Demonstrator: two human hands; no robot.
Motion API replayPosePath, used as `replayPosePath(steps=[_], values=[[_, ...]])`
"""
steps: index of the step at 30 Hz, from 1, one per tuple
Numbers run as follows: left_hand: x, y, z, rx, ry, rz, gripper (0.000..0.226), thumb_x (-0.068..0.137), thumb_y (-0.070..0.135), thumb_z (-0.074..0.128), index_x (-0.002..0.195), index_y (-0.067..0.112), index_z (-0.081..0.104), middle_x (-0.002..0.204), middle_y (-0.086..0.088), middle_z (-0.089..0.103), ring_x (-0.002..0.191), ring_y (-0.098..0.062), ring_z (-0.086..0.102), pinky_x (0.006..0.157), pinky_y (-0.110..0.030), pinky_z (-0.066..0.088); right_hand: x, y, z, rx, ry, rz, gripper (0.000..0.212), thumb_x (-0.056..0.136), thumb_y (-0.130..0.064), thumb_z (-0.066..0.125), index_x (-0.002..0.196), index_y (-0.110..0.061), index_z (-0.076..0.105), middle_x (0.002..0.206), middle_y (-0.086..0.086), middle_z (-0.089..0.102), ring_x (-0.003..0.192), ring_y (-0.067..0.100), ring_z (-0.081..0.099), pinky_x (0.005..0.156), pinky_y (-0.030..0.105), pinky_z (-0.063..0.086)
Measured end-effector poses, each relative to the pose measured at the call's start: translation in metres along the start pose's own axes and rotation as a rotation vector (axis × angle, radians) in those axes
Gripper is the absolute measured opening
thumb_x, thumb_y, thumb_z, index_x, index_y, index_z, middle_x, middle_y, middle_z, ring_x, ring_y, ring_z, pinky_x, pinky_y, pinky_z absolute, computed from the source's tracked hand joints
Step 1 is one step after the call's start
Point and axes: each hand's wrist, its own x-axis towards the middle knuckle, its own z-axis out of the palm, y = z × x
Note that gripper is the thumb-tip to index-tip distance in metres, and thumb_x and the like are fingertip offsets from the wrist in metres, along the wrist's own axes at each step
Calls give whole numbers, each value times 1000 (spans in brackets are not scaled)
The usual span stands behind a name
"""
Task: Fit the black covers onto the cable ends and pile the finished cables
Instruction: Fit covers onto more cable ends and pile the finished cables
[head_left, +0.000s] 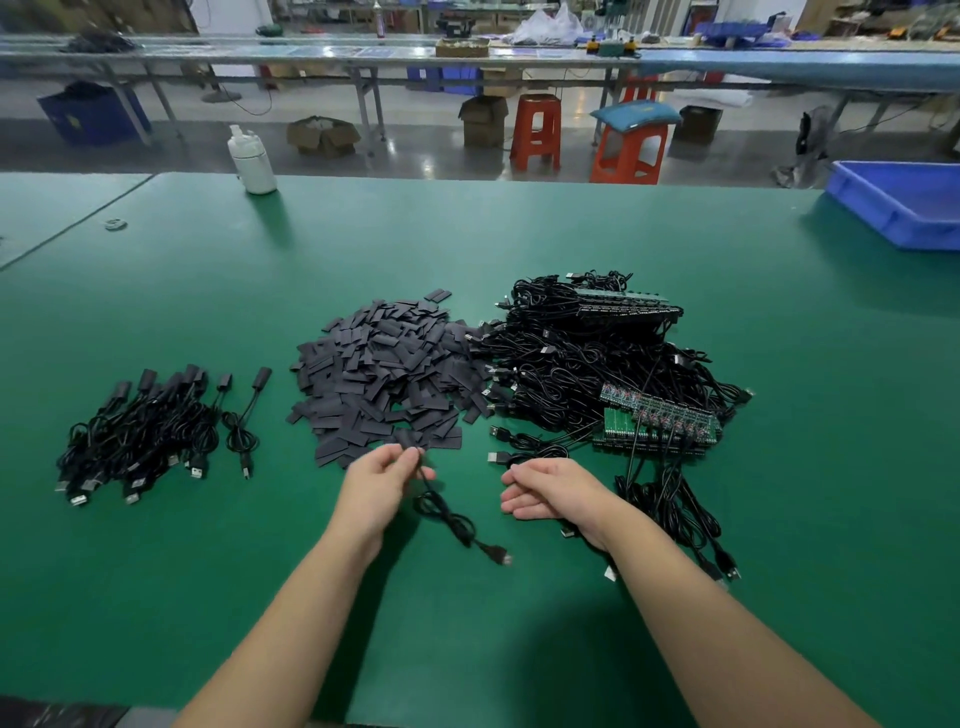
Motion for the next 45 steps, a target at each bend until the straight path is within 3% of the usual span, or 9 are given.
replayPosePath(steps=[7,11,17,22,26,29,40,42,45], values=[[39,11,-111,423,178,-2,20,99,14,55,113,7,68,87,-8,72,83,-21,67,84,-39,52,-1,0,2,-32,-6,0,22,100,-27,60,109,-9,71,95,7,77,87,18,75,74,23,58],[78,20,-152,730,309,3,38,94,5,55,131,5,59,111,-16,69,95,-31,65,89,-45,54,0,0,2,-35,-5,-1,22,100,-26,60,108,-8,71,95,9,77,86,18,75,73,23,58],[128,46,-182,1010,507,62,30,87,0,54,112,10,68,100,-21,67,83,-35,58,69,-38,49,2,1,5,-56,17,-6,17,100,-21,61,108,-8,69,92,9,76,83,18,74,73,24,59],[150,35,-185,1113,446,-7,17,93,6,54,108,0,51,119,-27,55,107,-43,52,84,-49,48,3,1,3,-68,7,3,17,100,-21,61,109,-8,69,94,11,76,88,20,75,74,24,59],[143,13,-171,1096,528,174,51,88,4,57,138,1,46,139,-26,45,128,-42,41,105,-51,40,4,2,2,-71,4,6,17,100,-19,60,109,-8,69,93,10,76,88,21,75,74,24,59],[127,-2,-143,1076,518,298,56,87,1,56,142,2,46,145,-24,43,136,-38,37,113,-50,33,4,2,3,-79,7,6,16,100,-17,59,109,-7,69,90,9,75,87,20,75,73,24,59],[38,11,62,713,69,719,39,92,6,51,129,14,62,132,0,57,117,-16,55,103,-32,44,-12,-24,17,-363,-10,-14,12,103,-13,52,104,-10,64,88,6,69,72,11,68,71,26,60],[30,20,91,659,-29,707,38,92,6,50,126,14,64,128,-1,60,115,-17,57,103,-29,43,-19,-34,6,-622,167,-139,17,100,-15,52,95,-18,67,89,2,71,73,12,65,75,36,58],[22,29,120,670,-135,669,36,93,8,52,126,15,65,126,-3,63,116,-19,57,103,-28,41,-37,-53,-34,-1021,732,-431,12,95,-26,60,103,-23,69,101,-1,67,94,19,60,80,33,49]])
